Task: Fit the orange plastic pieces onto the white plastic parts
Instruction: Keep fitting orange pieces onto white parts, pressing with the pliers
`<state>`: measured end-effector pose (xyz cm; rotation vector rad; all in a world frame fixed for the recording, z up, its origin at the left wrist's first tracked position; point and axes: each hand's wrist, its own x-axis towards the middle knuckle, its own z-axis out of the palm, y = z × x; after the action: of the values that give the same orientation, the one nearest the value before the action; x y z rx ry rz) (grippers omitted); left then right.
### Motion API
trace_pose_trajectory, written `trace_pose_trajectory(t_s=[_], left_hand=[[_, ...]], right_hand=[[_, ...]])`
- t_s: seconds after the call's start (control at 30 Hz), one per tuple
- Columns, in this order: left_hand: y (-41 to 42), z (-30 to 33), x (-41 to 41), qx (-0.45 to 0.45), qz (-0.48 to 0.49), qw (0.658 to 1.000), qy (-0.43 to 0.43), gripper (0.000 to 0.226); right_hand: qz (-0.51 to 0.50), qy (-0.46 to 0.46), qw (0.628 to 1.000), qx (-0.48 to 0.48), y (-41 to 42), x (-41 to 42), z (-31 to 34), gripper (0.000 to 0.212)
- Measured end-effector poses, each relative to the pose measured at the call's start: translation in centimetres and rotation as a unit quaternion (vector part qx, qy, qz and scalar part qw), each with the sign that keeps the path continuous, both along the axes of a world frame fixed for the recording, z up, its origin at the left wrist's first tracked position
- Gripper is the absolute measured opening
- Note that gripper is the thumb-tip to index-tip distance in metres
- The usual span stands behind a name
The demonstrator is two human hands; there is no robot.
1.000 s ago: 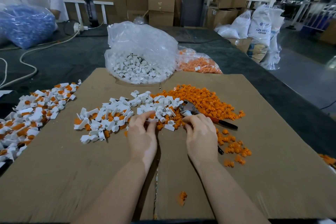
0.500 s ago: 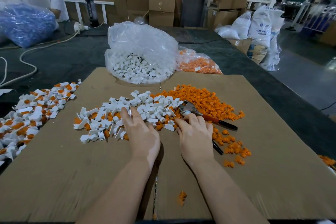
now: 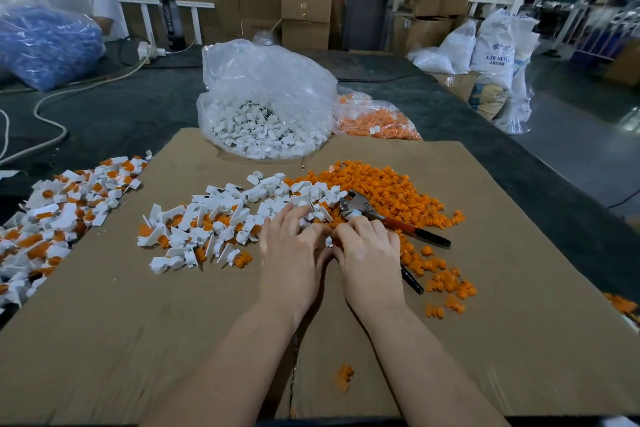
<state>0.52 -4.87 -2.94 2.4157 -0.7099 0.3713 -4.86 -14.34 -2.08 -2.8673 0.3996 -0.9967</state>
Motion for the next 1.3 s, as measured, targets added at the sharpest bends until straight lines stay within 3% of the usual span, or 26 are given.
trace_pose_trajectory(t_s=[0.23, 0.67, 0.93, 1.13, 1.3], left_hand=[[0.4, 0.6, -0.6, -0.050, -0.006, 0.999, -0.006, 0.024], [0.7, 1.3, -1.1, -0.113, -0.055, 0.991, 0.041, 0.020], [0.8, 1.2, -0.5, -0.199, -0.024, 0.964, 0.178, 0.020], [0.8, 1.1, -0.4, -0.170, -0.039, 0.972, 0.160, 0.014], [0.9, 1.3, -0.3, -0.254, -0.038, 0.940, 0.224, 0.027]], right_hand=[[0.014, -0.024, 1.000, 0.009, 0.0, -0.2, 0.1, 0.022], [0.100, -0.052, 0.980, 0.165, -0.2, -0.7, 0.4, 0.004], [0.101, -0.090, 0.953, 0.271, -0.4, -1.0, 0.7, 0.022], [0.105, -0.069, 0.941, 0.314, -0.5, -0.9, 0.7, 0.017], [0.099, -0.070, 0.936, 0.329, -0.6, -0.9, 0.6, 0.015]])
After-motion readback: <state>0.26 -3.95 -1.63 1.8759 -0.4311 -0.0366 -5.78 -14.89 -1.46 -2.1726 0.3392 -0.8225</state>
